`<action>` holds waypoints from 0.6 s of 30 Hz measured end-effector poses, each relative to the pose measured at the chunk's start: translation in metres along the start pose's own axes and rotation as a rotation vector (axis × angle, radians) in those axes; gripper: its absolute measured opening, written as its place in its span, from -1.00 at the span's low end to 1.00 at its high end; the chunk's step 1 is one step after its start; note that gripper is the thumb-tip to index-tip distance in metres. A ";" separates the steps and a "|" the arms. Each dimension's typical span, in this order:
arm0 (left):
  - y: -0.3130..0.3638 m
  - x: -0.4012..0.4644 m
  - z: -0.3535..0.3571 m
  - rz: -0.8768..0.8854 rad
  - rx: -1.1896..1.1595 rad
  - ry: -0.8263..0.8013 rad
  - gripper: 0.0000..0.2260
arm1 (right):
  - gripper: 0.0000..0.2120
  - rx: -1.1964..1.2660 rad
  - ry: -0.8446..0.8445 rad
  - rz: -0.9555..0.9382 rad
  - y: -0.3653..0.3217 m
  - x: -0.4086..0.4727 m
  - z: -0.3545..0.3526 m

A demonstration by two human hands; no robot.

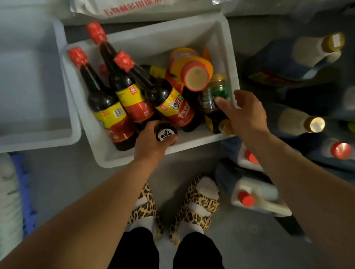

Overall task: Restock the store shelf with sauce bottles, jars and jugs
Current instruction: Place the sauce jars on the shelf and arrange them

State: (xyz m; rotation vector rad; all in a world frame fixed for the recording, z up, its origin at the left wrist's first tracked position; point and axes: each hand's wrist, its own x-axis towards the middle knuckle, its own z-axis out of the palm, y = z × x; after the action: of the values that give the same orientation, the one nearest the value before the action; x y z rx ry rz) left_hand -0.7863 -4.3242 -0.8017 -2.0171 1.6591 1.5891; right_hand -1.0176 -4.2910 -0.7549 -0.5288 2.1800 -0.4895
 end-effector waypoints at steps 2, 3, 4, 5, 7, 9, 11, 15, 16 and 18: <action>-0.002 0.003 0.004 -0.007 -0.014 -0.001 -0.48 | -0.47 -0.091 -0.039 -0.023 -0.006 0.011 0.003; -0.002 0.003 0.005 -0.012 -0.022 0.000 -0.48 | -0.48 -0.130 -0.056 -0.031 -0.009 0.016 0.005; -0.003 0.005 0.007 -0.022 -0.033 0.003 -0.47 | -0.47 -0.157 -0.071 -0.036 -0.009 0.021 0.008; -0.004 0.006 0.009 -0.034 -0.043 0.005 -0.45 | -0.46 -0.174 -0.085 -0.033 -0.009 0.024 0.012; -0.005 0.009 0.013 -0.051 -0.052 0.002 -0.41 | -0.44 -0.181 -0.098 -0.020 -0.009 0.028 0.017; -0.004 0.010 0.016 -0.061 -0.048 0.004 -0.36 | -0.44 -0.188 -0.109 -0.023 -0.007 0.031 0.021; -0.003 0.012 0.017 -0.071 -0.049 0.015 -0.30 | -0.44 -0.189 -0.142 -0.013 -0.007 0.034 0.022; 0.002 0.012 0.021 -0.109 -0.023 0.024 -0.25 | -0.37 -0.126 -0.241 0.085 -0.010 0.048 0.026; 0.003 0.012 0.022 -0.111 -0.014 0.029 -0.24 | -0.35 -0.122 -0.251 0.102 -0.010 0.052 0.028; 0.003 0.013 0.023 -0.096 -0.008 0.047 -0.25 | -0.31 -0.125 -0.252 0.129 -0.011 0.056 0.033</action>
State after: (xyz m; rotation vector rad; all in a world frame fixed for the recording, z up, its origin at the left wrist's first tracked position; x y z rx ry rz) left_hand -0.8049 -4.3195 -0.8202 -2.1195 1.5471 1.5315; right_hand -1.0214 -4.3352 -0.8037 -0.4849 1.9944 -0.2058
